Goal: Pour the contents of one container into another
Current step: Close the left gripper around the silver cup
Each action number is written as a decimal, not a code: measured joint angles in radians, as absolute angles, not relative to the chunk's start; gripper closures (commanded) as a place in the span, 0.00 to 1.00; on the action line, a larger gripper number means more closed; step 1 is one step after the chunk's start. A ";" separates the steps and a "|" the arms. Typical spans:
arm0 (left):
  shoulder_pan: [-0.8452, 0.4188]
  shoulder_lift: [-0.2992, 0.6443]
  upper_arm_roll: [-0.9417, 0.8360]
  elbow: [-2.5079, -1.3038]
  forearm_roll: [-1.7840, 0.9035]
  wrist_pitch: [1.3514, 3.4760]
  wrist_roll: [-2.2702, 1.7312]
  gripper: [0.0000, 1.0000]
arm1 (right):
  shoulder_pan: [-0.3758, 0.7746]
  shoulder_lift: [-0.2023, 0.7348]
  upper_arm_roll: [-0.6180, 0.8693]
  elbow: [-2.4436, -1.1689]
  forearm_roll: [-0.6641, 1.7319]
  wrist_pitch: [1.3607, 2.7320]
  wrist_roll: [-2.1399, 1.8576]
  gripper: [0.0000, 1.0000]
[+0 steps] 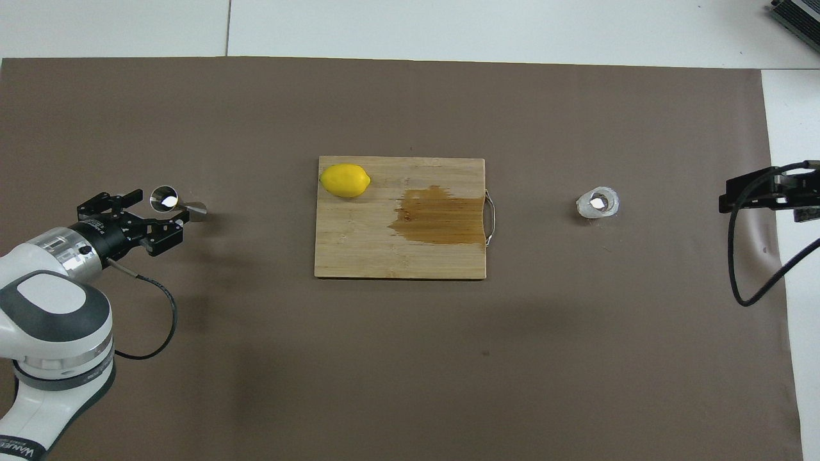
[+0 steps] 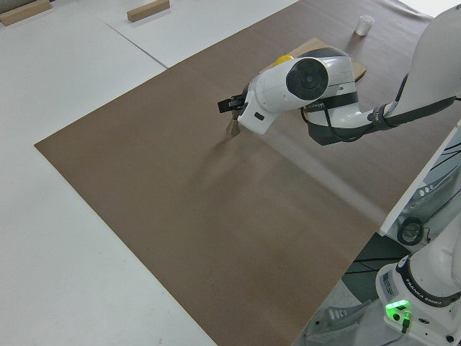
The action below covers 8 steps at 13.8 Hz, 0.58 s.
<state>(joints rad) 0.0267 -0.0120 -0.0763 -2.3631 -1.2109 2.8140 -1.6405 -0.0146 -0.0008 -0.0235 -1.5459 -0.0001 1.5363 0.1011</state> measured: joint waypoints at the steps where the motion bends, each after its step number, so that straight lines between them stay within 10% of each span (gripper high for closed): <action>1: 0.027 -0.011 -0.076 -2.363 -1.217 2.818 -1.640 0.00 | -0.015 -0.001 -0.023 -1.546 0.000 1.536 0.101 0.00; 8: 0.004 0.003 -0.076 -2.363 -1.237 2.852 -1.641 0.16 | -0.015 -0.001 -0.023 -1.546 0.000 1.536 0.101 0.00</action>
